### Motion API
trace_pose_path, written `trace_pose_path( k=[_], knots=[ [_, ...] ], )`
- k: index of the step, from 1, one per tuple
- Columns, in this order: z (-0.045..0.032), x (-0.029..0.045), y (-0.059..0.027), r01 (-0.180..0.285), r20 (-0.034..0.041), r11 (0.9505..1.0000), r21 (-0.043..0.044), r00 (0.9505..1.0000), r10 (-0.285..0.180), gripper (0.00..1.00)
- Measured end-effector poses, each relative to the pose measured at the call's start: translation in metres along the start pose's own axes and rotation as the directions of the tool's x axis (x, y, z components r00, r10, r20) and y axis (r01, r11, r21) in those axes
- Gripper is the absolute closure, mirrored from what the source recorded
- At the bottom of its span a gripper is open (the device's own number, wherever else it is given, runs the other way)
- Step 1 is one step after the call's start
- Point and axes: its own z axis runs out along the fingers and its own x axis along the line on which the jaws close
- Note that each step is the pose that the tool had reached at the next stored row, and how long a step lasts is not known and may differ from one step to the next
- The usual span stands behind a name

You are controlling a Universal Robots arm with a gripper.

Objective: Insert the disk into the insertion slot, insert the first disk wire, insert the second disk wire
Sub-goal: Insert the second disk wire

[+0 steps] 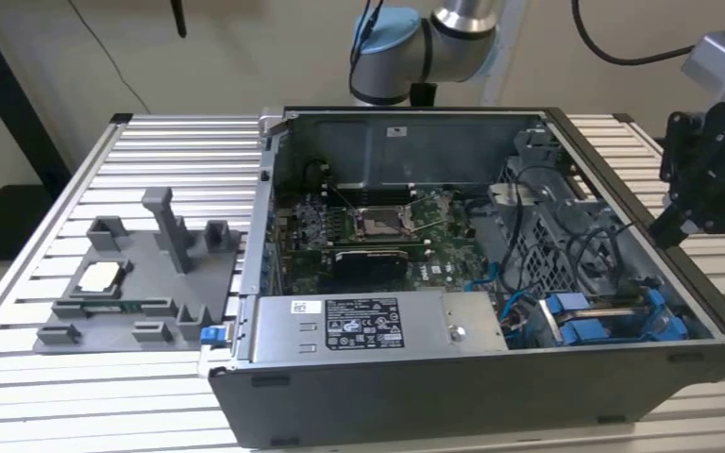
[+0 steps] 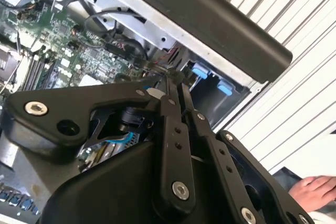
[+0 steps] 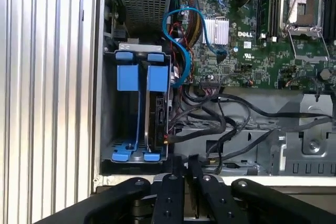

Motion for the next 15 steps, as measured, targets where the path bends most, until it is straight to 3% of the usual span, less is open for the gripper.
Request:
trace_pose_path(
  k=[11,15],
  knots=[
    [0.0000,-0.0013,0.0486,0.000,0.0010,1.0000,0.0005,1.0000,0.000,0.84],
    [0.0033,-0.0013,0.0582,0.000,0.0008,1.0000,0.0051,1.0000,0.000,0.84]
  ],
)
